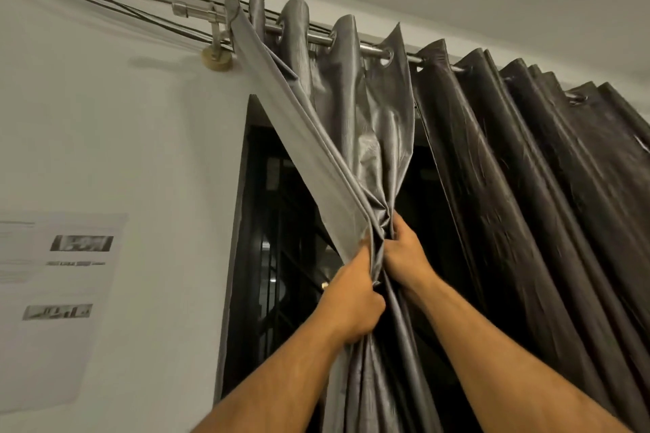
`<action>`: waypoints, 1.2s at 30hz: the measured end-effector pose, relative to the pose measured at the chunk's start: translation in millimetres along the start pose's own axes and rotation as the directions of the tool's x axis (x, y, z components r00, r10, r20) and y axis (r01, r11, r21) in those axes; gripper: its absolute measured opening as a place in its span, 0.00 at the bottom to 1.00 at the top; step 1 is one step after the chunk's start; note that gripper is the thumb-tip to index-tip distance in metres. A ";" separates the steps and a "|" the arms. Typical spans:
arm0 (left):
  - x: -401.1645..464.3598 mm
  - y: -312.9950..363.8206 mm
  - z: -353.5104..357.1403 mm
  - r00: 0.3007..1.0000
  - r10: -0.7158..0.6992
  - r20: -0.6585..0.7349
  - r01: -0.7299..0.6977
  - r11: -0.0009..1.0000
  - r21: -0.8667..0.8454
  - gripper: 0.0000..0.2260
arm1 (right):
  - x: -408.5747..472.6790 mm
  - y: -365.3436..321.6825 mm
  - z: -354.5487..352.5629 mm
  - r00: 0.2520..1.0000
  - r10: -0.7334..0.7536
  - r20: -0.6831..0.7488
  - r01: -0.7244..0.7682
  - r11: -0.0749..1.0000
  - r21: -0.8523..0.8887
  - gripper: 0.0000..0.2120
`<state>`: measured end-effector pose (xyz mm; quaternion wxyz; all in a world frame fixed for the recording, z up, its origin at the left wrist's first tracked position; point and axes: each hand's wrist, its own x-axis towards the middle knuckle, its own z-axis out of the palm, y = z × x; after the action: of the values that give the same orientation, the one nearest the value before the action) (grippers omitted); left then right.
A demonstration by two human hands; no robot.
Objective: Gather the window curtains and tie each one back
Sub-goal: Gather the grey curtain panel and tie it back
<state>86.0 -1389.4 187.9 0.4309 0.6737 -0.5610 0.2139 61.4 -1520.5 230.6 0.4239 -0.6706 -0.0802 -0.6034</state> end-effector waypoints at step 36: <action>-54.5 -82.2 -40.5 0.991 -0.132 -0.014 0.092 0.763 -0.640 0.23 | 39.1 -111.6 118.9 0.965 0.081 0.250 0.002 0.949 -0.315 0.33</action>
<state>156.1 -1325.1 139.6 0.6621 0.5132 -0.5462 0.0044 90.6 -1387.2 327.9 0.3103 -0.8040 -0.0248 -0.5066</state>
